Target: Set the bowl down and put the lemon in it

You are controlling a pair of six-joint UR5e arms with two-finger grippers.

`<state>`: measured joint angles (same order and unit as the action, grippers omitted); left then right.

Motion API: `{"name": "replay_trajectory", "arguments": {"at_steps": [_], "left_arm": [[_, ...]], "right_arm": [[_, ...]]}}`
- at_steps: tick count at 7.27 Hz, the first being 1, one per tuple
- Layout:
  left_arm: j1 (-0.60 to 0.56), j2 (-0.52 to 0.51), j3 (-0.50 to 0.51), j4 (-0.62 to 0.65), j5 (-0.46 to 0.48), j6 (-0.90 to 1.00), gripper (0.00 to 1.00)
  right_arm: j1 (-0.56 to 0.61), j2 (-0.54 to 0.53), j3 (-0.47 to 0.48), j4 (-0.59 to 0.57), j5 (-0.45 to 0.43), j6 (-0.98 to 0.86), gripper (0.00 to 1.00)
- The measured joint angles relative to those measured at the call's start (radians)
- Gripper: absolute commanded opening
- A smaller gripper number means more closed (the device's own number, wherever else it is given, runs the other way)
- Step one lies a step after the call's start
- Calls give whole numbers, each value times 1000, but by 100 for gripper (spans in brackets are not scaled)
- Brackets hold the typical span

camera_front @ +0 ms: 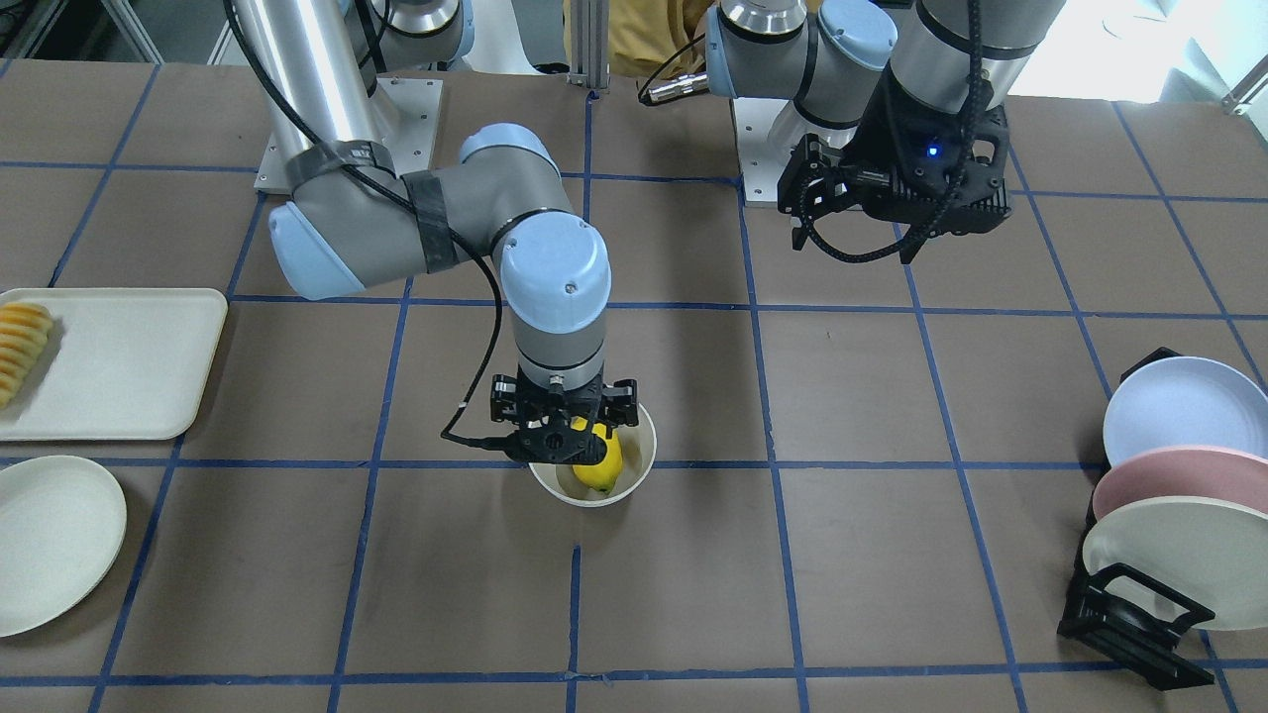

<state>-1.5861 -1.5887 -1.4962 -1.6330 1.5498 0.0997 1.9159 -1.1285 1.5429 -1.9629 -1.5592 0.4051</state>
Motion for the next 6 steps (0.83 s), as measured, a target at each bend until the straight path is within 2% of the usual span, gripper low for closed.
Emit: {"name": "replay_trajectory", "arguments": {"at_steps": [2,4,6], "left_arm": [[1,1,0,-1,0,0,100],[1,1,0,-1,-1,1,100],[3,0,0,0,-4,0,100]], "right_arm": [[-100,-158,-3,188,8,-34,100],[-199,-293,2,338,4,-145,100],[-284,-392,7,422,0,-221,100]]}}
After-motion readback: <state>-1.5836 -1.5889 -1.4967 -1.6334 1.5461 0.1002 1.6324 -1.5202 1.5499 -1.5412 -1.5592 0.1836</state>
